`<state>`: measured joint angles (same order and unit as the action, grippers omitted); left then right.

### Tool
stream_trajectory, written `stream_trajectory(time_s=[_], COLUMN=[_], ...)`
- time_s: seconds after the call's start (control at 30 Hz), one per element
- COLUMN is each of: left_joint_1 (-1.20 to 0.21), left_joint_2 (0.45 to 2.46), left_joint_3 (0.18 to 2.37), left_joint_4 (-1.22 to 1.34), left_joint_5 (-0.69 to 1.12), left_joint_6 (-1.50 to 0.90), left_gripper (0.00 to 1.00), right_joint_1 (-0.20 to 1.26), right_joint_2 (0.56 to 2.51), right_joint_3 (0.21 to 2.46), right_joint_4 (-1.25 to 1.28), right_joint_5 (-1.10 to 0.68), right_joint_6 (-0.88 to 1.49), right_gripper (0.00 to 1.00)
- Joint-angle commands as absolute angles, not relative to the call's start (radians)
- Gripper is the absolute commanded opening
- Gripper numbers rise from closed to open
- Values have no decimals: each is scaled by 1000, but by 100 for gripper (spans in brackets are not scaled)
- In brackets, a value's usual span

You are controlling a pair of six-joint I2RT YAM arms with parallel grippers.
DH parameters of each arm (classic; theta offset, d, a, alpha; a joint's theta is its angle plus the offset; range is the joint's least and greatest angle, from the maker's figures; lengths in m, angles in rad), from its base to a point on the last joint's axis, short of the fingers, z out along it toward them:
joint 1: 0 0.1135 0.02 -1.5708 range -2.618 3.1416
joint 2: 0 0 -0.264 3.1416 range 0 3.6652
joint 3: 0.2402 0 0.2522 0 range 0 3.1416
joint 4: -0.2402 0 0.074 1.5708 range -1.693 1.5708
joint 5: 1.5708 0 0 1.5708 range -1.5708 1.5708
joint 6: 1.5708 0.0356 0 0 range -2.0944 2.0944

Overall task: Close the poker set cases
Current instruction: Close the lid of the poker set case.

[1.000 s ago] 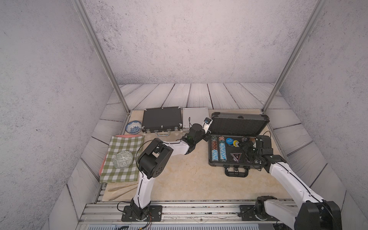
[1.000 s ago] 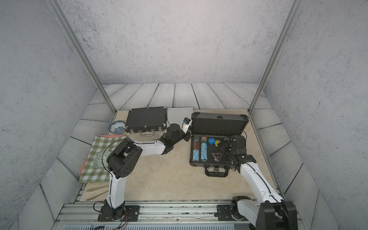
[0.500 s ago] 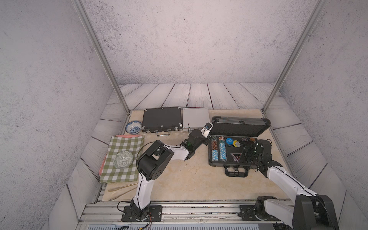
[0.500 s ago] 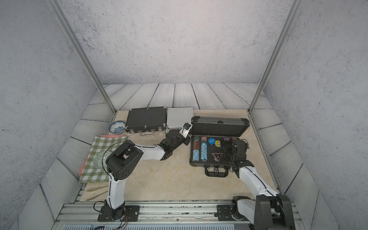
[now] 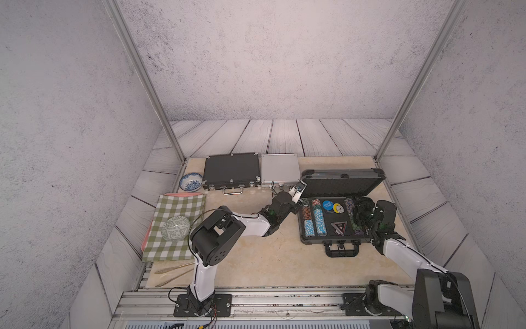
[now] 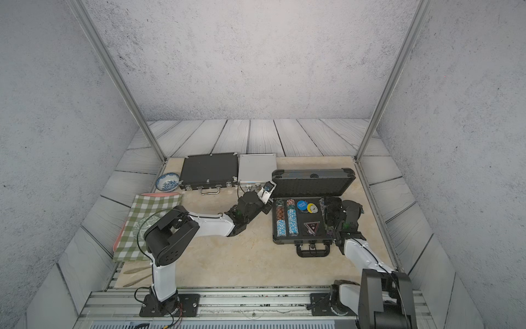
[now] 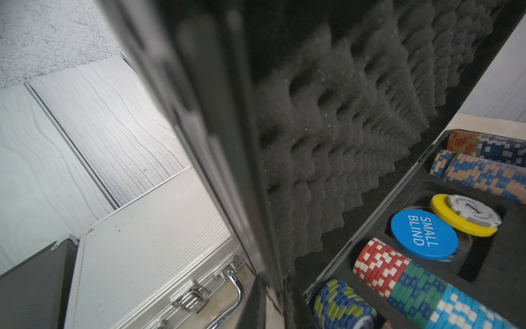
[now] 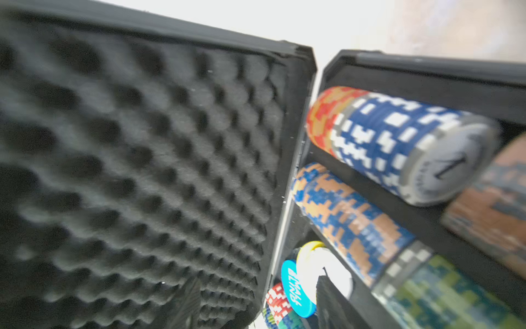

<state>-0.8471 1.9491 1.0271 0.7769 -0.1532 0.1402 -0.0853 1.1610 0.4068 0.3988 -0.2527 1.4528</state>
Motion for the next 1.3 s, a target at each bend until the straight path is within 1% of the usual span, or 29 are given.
stream_trajectory(time_s=[0.0, 0.3, 0.43, 0.5, 0.63, 0.73, 0.87, 1.07, 1.27], left_joint_1=[-909, -932, -935, -937, -940, -940, -939, -931, -885], left_joint_2=[1960, 1956, 1923, 1891, 1814, 1766, 1729, 1644, 1544], left_joint_3=[966, 918, 886, 860, 792, 788, 796, 790, 856], left_joint_4=[648, 664, 651, 636, 590, 448, 301, 244, 78], left_joint_5=[-97, -130, -151, -155, -204, -276, -278, -349, -364], left_joint_6=[181, 180, 141, 101, -33, -192, -361, -521, -633], left_gripper=[15, 20, 24, 25, 25, 25, 25, 26, 29], right_joint_1=[-109, -173, -178, -179, -179, -180, -182, -186, -187], right_joint_2=[1161, 1142, 1113, 1092, 1050, 1033, 1029, 1027, 995], right_joint_3=[379, 334, 337, 336, 339, 337, 331, 330, 370], right_joint_4=[420, 428, 389, 362, 292, 256, 227, 180, 65], right_joint_5=[-292, -346, -361, -362, -365, -367, -381, -404, -416], right_joint_6=[1465, 1470, 1465, 1461, 1439, 1425, 1403, 1366, 1284], right_gripper=[66, 66, 66, 66, 66, 66, 66, 66, 66])
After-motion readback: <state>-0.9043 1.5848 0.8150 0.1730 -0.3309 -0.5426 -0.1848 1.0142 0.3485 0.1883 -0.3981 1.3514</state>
